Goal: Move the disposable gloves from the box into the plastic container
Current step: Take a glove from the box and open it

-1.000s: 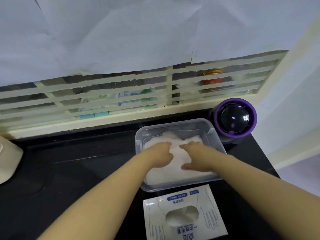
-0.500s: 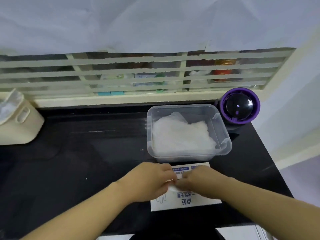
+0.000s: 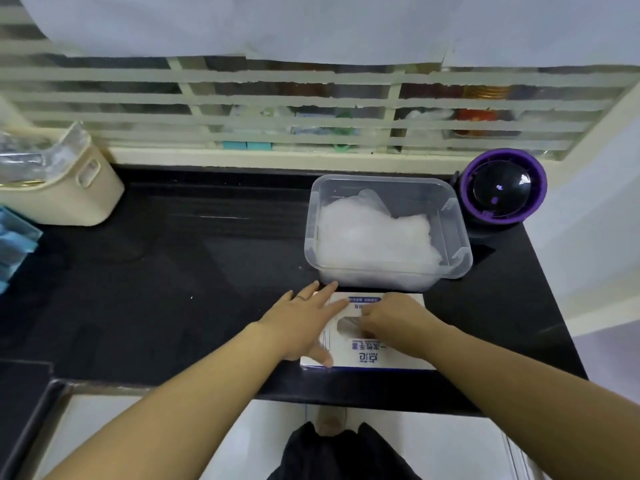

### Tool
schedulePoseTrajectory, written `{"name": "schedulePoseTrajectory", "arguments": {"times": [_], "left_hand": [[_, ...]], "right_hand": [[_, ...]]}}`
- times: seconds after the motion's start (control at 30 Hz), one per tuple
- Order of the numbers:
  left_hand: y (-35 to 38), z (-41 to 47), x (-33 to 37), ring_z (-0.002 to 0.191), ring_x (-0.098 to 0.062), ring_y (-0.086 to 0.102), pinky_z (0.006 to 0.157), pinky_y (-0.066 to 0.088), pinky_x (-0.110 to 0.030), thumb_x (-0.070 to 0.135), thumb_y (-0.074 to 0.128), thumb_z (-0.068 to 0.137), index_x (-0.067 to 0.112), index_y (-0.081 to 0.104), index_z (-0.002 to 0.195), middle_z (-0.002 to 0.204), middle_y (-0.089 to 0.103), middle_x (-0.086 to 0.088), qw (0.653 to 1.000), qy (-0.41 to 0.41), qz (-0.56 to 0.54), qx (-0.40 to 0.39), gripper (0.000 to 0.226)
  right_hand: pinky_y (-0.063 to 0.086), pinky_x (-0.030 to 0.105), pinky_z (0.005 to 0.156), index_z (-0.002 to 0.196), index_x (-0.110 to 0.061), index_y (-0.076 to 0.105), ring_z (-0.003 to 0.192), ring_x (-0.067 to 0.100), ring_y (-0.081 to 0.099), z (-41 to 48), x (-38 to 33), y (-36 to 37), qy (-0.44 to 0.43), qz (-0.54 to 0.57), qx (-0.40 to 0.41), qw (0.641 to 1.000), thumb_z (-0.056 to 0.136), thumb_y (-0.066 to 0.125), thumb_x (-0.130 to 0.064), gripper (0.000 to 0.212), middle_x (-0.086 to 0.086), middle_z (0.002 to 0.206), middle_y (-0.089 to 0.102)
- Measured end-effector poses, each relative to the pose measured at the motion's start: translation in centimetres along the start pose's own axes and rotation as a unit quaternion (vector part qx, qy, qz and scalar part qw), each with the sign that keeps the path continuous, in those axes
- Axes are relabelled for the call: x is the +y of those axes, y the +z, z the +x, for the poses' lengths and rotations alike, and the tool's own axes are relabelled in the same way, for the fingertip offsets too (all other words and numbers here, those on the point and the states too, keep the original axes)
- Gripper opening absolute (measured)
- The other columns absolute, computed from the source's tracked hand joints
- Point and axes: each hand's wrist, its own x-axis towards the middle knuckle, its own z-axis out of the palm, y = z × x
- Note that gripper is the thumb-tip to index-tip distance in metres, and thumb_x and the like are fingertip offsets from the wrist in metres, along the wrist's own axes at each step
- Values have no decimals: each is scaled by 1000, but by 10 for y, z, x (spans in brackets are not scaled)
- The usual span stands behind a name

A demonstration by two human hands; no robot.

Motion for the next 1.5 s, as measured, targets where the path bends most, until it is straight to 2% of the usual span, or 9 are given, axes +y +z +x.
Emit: {"name": "schedulePoseTrajectory", "arguments": {"times": [0.2,0.33,0.47,0.6,0.77,0.93,1.1,1.27,1.5], "left_hand": [[-4,-1,4,150,-24,-10,120,9,-51,51,69,83,33,-4,155,162,-17,3,1000,-9,-7,-3,104],[-6,-2,6,150,-25,-9,120,11,-52,51,68,83,33,-6,154,162,-17,2,1000,-15,2,-12,104],[-7,-2,5,150,-26,-4,119,15,-53,52,69,82,30,-3,155,163,-10,2,1000,-13,3,-9,104],[-10,-14,10,141,-20,26,113,29,-42,51,69,81,33,19,152,151,27,7,997,7,-57,60,88],[-43,-47,17,119,3,53,105,42,-29,62,63,77,48,45,135,128,52,31,887,40,-438,139,62],[-77,-61,35,116,-19,63,101,47,-45,58,51,85,32,55,124,127,65,0,689,69,-715,92,47],[-101,-66,38,109,-22,67,96,51,-42,57,49,83,19,63,121,114,72,-5,671,75,-731,100,56],[-123,-62,22,76,-9,65,79,54,-23,17,57,97,15,67,82,75,69,4,819,-9,-542,187,18],[-143,-54,9,51,7,53,51,40,-10,19,54,96,17,66,82,58,63,17,875,5,-418,246,19]], "right_hand": [[36,27,45,78,-18,61,47,19,51,-18,0,-9,16,97,171,980,73,77,-8,20,-2,76,60],[32,19,56,98,-16,59,67,17,53,-26,-12,-30,91,203,247,943,98,50,-22,11,-2,95,55],[41,19,64,89,-20,49,68,7,49,-44,-12,-68,180,330,416,828,98,48,-17,10,-10,88,47],[45,13,74,88,-21,54,80,6,55,-63,4,-95,274,491,353,748,98,49,-21,12,-8,91,57],[50,39,87,99,-7,62,94,26,59,-88,8,-92,268,855,223,383,96,48,-14,17,10,97,63],[51,44,85,119,1,60,89,29,65,-85,-10,-80,240,930,130,244,95,39,-16,37,16,104,66],[53,46,80,91,1,72,72,27,62,-81,-24,-87,204,950,94,219,89,41,-16,36,17,81,68],[57,48,69,62,1,75,78,28,62,-77,-23,-95,198,948,89,231,76,51,-13,32,17,72,69],[47,52,99,124,-8,61,117,36,59,-68,3,-97,257,903,136,315,93,51,-46,50,18,125,63]]}}
